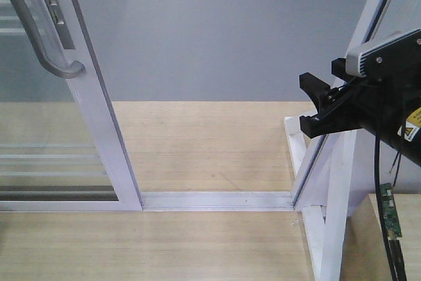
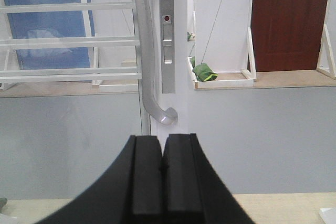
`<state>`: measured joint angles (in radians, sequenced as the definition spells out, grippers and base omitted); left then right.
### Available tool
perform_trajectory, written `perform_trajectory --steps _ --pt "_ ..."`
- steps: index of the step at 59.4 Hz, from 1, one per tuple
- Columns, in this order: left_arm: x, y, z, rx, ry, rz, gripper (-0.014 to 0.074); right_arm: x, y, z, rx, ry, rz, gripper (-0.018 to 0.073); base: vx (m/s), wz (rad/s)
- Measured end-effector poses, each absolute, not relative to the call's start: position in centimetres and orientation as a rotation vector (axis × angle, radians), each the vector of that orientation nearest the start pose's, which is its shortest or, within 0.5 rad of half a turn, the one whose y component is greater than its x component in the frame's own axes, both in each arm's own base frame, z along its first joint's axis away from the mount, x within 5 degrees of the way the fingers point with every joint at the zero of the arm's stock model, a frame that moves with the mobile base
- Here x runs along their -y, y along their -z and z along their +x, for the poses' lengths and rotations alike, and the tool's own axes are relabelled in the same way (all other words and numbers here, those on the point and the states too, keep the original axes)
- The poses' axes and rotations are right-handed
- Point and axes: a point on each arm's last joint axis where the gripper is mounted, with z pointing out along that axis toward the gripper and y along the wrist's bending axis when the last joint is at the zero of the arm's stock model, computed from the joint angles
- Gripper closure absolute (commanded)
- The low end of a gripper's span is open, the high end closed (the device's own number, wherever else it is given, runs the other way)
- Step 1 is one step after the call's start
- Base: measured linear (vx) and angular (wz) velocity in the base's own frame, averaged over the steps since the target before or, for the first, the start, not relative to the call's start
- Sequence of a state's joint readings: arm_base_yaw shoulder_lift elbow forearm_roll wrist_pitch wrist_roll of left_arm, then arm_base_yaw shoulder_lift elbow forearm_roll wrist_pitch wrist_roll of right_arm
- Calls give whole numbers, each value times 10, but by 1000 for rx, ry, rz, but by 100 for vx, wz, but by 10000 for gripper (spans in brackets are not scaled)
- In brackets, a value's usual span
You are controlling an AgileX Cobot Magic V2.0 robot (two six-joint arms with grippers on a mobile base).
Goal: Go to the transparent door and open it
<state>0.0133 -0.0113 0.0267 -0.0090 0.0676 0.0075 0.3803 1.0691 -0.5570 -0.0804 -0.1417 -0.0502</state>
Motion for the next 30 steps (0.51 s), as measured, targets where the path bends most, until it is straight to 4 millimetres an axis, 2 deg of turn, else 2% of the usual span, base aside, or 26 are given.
perform_trajectory --steps 8,14,22,30 --pt "-1 -199 57 -1567 -9 -11 602 -83 -281 206 -1786 -166 -497 204 0 0" --pt "-1 -199 57 -1567 -9 -11 602 -72 -279 197 -1764 -114 -499 334 0 0" --pt "-1 -199 57 -1567 -9 -11 602 -35 -267 165 -1756 -36 -325 568 0 0" --pt "-1 -198 57 -1570 -9 -11 602 -10 -256 126 -1672 54 -191 570 0 0"
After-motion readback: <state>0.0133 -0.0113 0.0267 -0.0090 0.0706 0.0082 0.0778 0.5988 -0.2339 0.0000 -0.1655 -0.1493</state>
